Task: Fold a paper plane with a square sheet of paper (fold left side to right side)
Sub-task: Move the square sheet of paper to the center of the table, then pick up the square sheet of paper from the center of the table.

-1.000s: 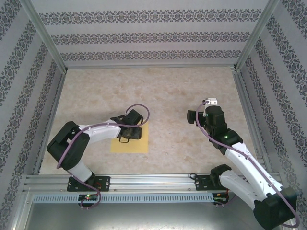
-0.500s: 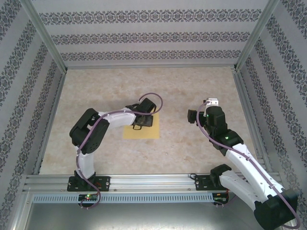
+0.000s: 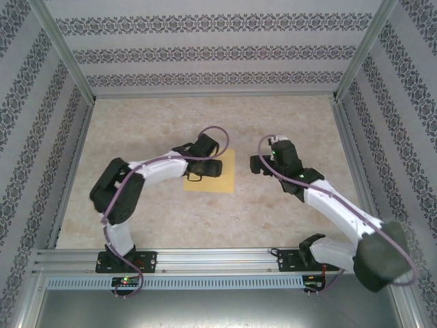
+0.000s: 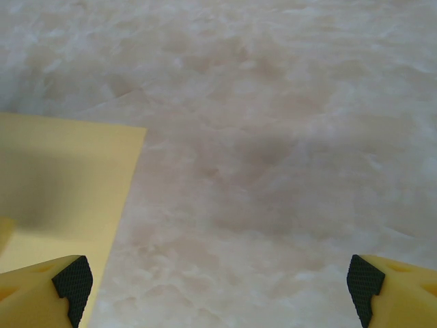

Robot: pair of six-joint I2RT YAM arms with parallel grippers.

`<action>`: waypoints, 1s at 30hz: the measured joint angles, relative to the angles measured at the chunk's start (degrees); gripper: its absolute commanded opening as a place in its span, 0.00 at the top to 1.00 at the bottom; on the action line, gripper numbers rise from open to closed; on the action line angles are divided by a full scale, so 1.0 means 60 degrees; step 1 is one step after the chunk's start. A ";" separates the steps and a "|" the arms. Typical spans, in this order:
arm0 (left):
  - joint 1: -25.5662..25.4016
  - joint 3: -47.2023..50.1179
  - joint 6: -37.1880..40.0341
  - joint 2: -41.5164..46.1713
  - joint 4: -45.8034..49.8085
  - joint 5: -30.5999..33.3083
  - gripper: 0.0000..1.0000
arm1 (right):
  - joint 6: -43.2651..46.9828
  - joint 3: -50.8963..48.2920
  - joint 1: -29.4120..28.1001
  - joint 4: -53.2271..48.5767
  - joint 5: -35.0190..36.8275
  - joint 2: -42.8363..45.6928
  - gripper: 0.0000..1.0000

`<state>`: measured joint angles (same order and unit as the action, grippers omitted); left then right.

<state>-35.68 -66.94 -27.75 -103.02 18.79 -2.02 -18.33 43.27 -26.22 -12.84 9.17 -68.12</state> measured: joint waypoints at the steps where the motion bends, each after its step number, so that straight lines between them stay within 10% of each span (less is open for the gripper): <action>1: 0.0182 0.0295 -0.0073 0.0466 0.0004 -0.0157 0.35 | -0.0036 0.0342 -0.0157 0.0033 -0.0022 -0.0510 0.02; 15: 0.1832 0.3173 -0.1424 0.1705 -0.1118 -0.2863 0.48 | -0.1202 0.4091 -0.1177 0.0182 -0.0452 -0.6189 0.02; 30: 0.1840 0.3126 -0.1537 0.1151 -0.1796 -0.3195 0.51 | -0.1902 0.5319 -0.1446 0.0047 -0.0627 -0.8054 0.02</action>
<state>-24.64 -48.18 -36.97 -96.12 8.01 -21.19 -29.74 75.18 -34.89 -12.56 5.41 -116.44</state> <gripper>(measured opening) 0.493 0.977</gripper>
